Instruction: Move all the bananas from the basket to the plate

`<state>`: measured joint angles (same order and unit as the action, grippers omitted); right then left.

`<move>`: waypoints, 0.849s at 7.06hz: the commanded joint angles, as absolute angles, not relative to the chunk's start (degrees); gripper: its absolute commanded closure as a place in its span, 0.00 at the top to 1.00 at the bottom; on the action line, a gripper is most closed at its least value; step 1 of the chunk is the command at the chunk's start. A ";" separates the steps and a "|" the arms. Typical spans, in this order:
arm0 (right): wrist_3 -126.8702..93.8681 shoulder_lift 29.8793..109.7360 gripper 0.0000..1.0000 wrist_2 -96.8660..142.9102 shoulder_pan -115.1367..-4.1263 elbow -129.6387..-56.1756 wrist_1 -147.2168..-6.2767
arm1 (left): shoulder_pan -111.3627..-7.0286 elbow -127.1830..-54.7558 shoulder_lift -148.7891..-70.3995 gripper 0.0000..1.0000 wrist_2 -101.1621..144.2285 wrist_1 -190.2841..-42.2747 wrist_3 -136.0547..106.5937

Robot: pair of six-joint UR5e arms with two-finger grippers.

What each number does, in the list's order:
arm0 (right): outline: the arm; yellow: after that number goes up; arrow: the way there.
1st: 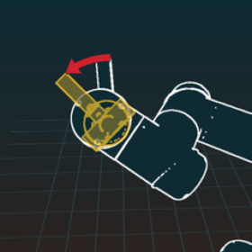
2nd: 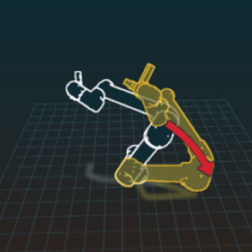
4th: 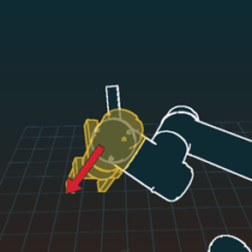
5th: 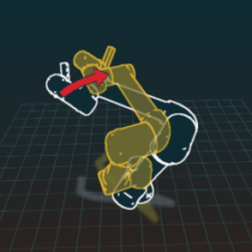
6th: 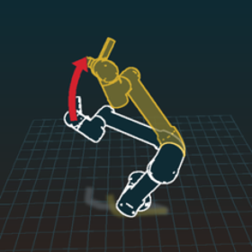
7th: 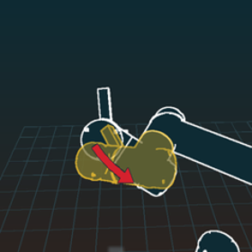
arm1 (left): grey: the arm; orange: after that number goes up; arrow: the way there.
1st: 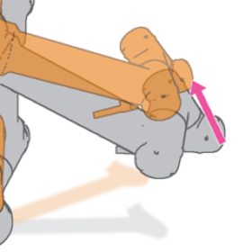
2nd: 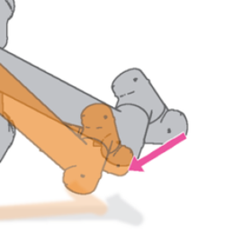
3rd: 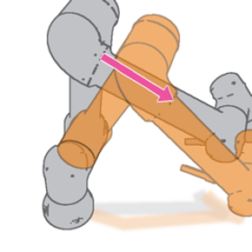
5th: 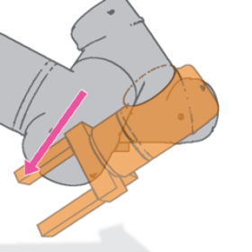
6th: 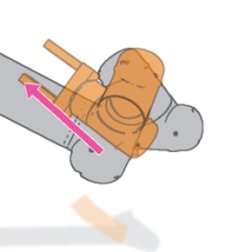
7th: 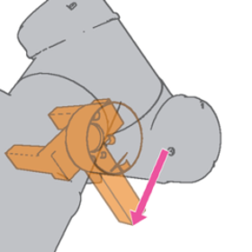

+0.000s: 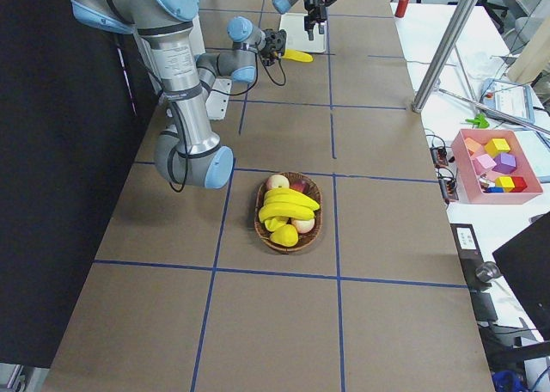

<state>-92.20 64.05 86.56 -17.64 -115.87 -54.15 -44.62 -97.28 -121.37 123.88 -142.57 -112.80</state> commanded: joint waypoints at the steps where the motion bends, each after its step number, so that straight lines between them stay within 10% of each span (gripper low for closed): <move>1: -92.20 63.37 0.02 86.48 -17.58 -115.40 -54.05 | -39.66 -96.16 -123.22 0.99 118.94 -142.47 -112.85; 5: -92.20 63.28 0.02 86.48 -17.67 -115.40 -54.05 | -35.43 -96.76 -123.22 0.96 117.69 -142.73 -112.85; 6: -92.20 63.37 0.02 86.48 -17.67 -115.40 -54.05 | -35.42 -97.20 -123.22 0.43 117.69 -142.65 -113.03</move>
<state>-92.20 63.30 86.49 -17.63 -115.40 -54.05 -35.73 -96.78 -123.24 117.70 -142.70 -112.90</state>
